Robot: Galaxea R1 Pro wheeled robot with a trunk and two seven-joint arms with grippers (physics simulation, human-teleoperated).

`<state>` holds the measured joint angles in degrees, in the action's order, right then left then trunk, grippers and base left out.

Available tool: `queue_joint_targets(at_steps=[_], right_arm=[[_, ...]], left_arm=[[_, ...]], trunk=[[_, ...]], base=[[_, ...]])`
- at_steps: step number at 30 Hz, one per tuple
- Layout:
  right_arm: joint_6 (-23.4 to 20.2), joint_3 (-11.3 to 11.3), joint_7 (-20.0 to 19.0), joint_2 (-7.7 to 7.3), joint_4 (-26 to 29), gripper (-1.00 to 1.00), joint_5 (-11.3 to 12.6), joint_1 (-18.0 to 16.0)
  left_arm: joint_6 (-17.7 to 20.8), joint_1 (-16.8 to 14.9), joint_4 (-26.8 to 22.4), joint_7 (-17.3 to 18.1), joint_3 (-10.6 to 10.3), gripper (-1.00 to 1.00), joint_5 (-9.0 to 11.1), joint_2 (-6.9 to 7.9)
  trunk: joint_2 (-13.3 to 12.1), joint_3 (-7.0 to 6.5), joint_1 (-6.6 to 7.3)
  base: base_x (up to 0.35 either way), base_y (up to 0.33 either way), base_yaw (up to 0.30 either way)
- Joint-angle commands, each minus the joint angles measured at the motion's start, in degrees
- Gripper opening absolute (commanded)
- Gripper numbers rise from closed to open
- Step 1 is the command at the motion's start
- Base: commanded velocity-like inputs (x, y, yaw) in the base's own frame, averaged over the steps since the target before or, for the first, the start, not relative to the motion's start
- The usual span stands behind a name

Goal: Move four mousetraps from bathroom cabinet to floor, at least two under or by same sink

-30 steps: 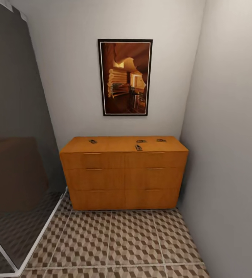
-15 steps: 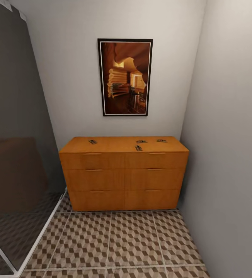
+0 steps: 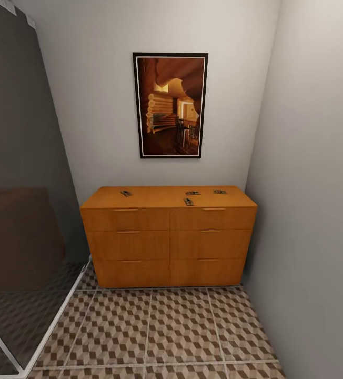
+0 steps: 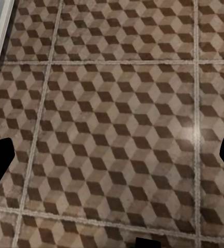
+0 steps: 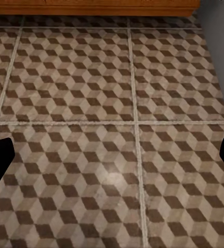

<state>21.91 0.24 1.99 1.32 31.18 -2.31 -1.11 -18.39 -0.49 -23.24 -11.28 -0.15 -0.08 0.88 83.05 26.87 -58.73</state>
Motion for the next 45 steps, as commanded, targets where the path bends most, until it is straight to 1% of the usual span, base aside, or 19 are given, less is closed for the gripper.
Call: queue_joint_targets(at_steps=[1,24,27,29,31,32,33,34,35,36,37,38,40,41,42,43,44,45], right_arm=[[0.14,0.02,0.21,0.0,-0.04,1.0,-0.24,-0.03],[0.15,-0.04,0.23,0.07,-0.03,1.0,-0.28,-0.03],[-0.09,-0.17,0.45,-0.02,0.96,1.0,-0.33,-0.03],[-0.72,-0.25,1.19,-0.37,2.89,1.0,-0.37,-0.11],[-3.0,-0.29,2.62,-0.8,6.23,1.0,-0.38,-0.23],[-6.52,-0.3,3.84,-1.0,9.58,1.0,-0.36,-0.34],[-8.54,-0.3,4.4,-1.09,11.41,1.0,-0.35,-0.38],[-12.98,-0.31,5.31,-1.2,15.32,1.0,-0.34,-0.45],[-15.24,-0.31,5.64,-1.26,17.33,1.0,-0.34,-0.47],[-19.49,-0.32,6.12,-1.39,21.29,1.0,-0.34,-0.5],[-21.36,-0.32,6.29,-1.45,23.17,1.0,-0.34,-0.51],[-24.5,-0.32,6.54,-1.56,26.74,1.0,-0.33,-0.53],[-26.95,-0.32,6.71,-1.63,30.02,1.0,-0.33,-0.64],[-28.94,-0.32,6.86,-1.76,33.02,1.0,-0.33,-0.9],[-29.91,-0.34,6.93,-1.83,34.4,1.0,-0.33,-1.1],[-31.99,-0.34,7.04,-1.93,37.01,1.0,-0.33,-1.6],[-33.17,-0.33,7.08,-1.97,38.29,1.0,-0.33,-1.9],[-36.07,-0.33,7.14,-2.05,40.97,1.0,-0.33,-2.62]], left_arm=[[-0.19,-0.03,0.04,-0.15,-0.03,1.0,-0.01,0.0],[-0.23,-0.03,0.04,-0.15,-0.03,1.0,-0.01,0.0],[-0.24,-0.03,0.04,-0.15,-0.03,1.0,-0.01,0.0],[-0.24,-0.03,0.04,-0.15,-0.03,1.0,-0.01,0.0],[-0.21,-0.03,0.04,-0.15,-0.03,1.0,-0.01,0.0],[-0.22,-0.03,0.04,-0.15,-0.03,1.0,-0.01,0.0],[-0.22,-0.03,0.04,-0.15,-0.03,1.0,-0.01,0.0],[-0.23,-0.03,0.04,-0.15,-0.03,1.0,-0.01,0.0],[-0.23,-0.03,0.04,-0.15,-0.03,1.0,-0.01,0.0],[-0.23,-0.03,0.04,-0.15,-0.03,1.0,-0.01,0.0],[-0.23,-0.03,0.04,-0.15,-0.03,1.0,-0.01,0.0],[-0.24,-0.03,0.04,-0.15,-0.03,1.0,-0.01,0.0],[-0.21,-0.03,0.04,-0.15,-0.03,1.0,-0.01,0.0],[-0.19,-0.03,0.04,-0.15,-0.03,1.0,-0.01,0.0],[-0.18,-0.03,0.04,-0.15,-0.03,1.0,-0.01,0.0],[-0.17,-0.03,0.04,-0.15,-0.03,1.0,-0.01,0.0],[-0.17,-0.03,0.04,-0.15,-0.03,1.0,-0.01,0.0],[-0.16,-0.03,0.04,-0.15,-0.03,1.0,-0.01,0.0]], trunk=[[0.03,0.06,0.0],[0.03,0.06,0.0],[0.03,0.06,0.0],[0.03,0.06,0.0],[0.03,0.06,0.0],[0.03,0.06,0.0],[0.03,0.06,0.0],[0.03,0.06,0.0],[0.03,0.06,0.0],[0.03,0.06,0.0],[0.03,0.06,0.0],[0.03,0.06,0.0],[0.03,0.06,0.0],[0.03,0.06,0.0],[0.03,0.06,0.0],[0.03,0.06,0.0],[0.03,0.06,0.0],[0.03,0.06,0.0]], base=[[0.0,0.0,0.0],[0.0,0.0,0.0],[0.0,0.0,0.0],[0.0,0.0,0.0],[0.0,0.0,0.0],[0.0,0.0,0.0],[0.0,0.0,0.0],[0.0,0.0,0.0],[0.0,0.0,0.0],[0.0,0.0,0.0],[0.0,0.0,0.0],[0.0,0.0,0.0],[0.0,0.0,0.0],[0.0,0.0,0.0],[0.0,0.0,0.0],[0.0,0.0,0.0],[0.0,0.0,0.0],[0.0,0.0,0.0]])
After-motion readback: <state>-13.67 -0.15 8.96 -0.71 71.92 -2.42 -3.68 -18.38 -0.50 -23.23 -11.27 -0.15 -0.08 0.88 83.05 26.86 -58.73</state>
